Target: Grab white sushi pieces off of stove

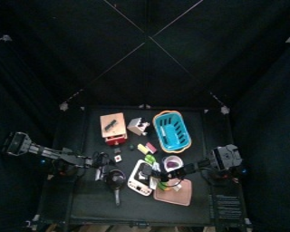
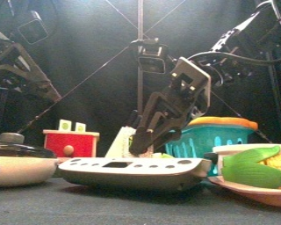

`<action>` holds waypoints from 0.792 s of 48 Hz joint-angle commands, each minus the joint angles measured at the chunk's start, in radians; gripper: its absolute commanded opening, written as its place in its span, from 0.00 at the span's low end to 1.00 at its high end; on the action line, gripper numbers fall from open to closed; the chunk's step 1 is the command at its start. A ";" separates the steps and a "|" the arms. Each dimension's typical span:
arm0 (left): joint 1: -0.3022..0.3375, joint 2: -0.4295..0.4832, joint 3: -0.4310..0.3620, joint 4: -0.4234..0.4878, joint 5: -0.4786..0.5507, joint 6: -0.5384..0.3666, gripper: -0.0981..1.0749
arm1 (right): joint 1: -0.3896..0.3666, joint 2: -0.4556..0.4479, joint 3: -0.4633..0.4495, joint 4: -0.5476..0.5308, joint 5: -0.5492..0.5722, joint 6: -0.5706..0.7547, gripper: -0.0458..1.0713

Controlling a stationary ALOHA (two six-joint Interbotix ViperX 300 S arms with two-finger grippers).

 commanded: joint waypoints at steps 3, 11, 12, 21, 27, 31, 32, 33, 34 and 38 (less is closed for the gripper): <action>0.000 0.002 -0.009 0.002 -0.006 0.002 0.80 | -0.020 -0.025 -0.005 0.040 0.002 0.000 0.53; 0.000 0.002 -0.002 0.000 -0.005 0.002 0.80 | -0.026 -0.025 -0.005 0.067 0.002 0.002 0.50; 0.000 0.002 -0.002 0.000 -0.005 0.002 0.80 | -0.026 -0.023 -0.005 0.069 0.002 0.002 0.50; 0.000 0.002 0.000 0.000 -0.006 0.002 0.80 | -0.026 -0.025 -0.011 0.078 0.003 0.002 0.50; 0.000 0.002 -0.002 0.000 -0.005 0.002 0.80 | -0.026 -0.025 -0.014 0.080 0.003 0.002 0.50; 0.002 0.002 -0.002 0.000 -0.005 0.002 0.80 | -0.026 -0.025 -0.015 0.080 0.005 0.002 0.50; 0.002 0.002 -0.002 0.002 -0.005 0.002 0.80 | -0.026 -0.025 -0.015 0.080 0.005 0.002 0.50; 0.000 0.002 -0.002 0.002 -0.005 0.002 0.80 | -0.026 -0.023 -0.015 0.080 0.005 0.002 0.50; 0.000 0.002 -0.002 0.000 -0.005 0.002 0.80 | -0.026 -0.025 -0.017 0.081 0.005 0.002 0.50; 0.002 0.002 -0.002 0.000 -0.005 0.002 0.80 | -0.026 -0.034 -0.021 0.097 0.009 0.003 0.50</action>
